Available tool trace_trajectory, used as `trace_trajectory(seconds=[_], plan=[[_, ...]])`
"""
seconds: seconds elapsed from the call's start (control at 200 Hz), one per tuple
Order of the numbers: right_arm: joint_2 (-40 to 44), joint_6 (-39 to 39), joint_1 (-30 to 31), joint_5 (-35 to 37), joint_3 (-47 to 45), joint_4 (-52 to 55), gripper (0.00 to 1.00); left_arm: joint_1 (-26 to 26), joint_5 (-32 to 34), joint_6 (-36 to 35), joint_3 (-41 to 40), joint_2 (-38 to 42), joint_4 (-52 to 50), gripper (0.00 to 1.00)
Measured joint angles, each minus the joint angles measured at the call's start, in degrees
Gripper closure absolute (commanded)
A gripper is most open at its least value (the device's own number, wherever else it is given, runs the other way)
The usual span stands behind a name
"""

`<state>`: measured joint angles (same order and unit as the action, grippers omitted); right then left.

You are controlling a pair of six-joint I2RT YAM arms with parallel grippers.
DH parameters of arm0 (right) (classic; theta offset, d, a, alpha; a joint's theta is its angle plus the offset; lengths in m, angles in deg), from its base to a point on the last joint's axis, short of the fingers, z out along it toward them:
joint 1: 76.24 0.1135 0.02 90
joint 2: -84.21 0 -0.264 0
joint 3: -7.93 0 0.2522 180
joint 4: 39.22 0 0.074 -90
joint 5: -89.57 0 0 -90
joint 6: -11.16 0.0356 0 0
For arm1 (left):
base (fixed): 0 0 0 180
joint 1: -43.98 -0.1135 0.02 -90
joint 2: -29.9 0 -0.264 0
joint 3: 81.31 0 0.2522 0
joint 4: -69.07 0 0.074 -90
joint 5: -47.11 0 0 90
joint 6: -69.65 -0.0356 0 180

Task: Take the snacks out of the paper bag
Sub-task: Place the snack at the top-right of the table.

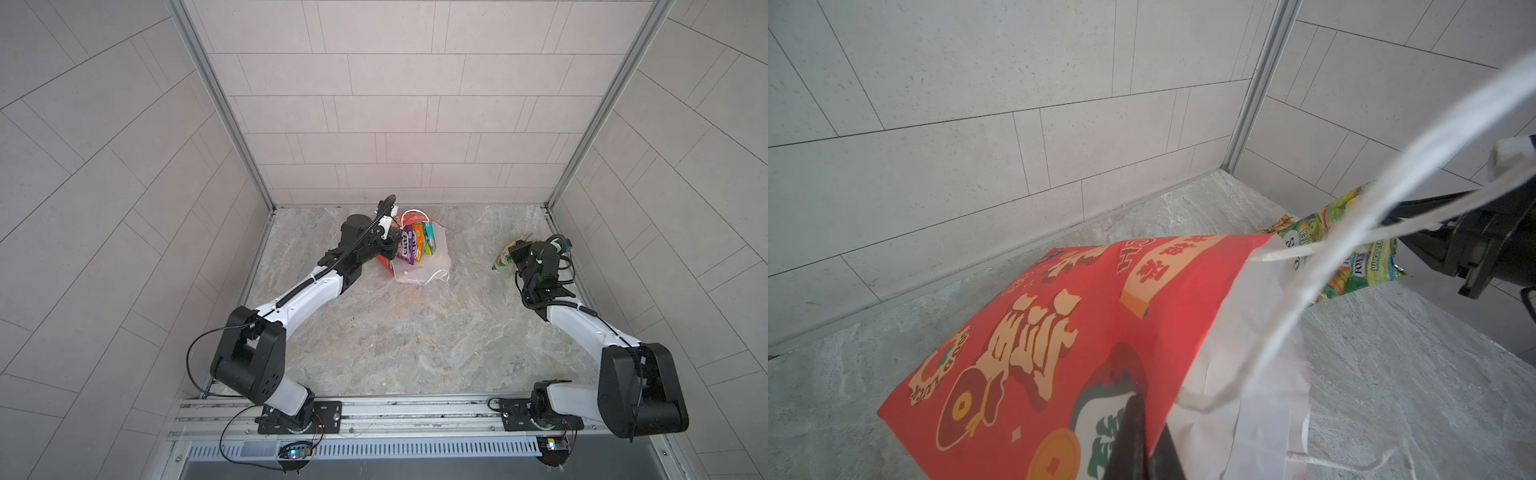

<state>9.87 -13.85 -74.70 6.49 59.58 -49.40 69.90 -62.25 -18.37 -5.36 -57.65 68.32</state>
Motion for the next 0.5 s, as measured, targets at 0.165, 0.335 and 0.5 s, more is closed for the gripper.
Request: trace_trajectory(seconds=[0.165,0.335,0.5], plan=[[-3.41,4.42,1.95,3.74,0.02,-1.60,1.00,0.00,-0.11,0.04,0.00,0.00,0.00,1.00],[-5.75,8.15,4.76,7.15,0.66,-1.57,1.00,0.00,-0.17,0.13,0.00,0.00,0.00,1.00],[-7.56,11.13,6.43,10.14,1.68,-2.05,1.00,0.00,-0.31,0.13,0.00,0.00,0.02,1.00]])
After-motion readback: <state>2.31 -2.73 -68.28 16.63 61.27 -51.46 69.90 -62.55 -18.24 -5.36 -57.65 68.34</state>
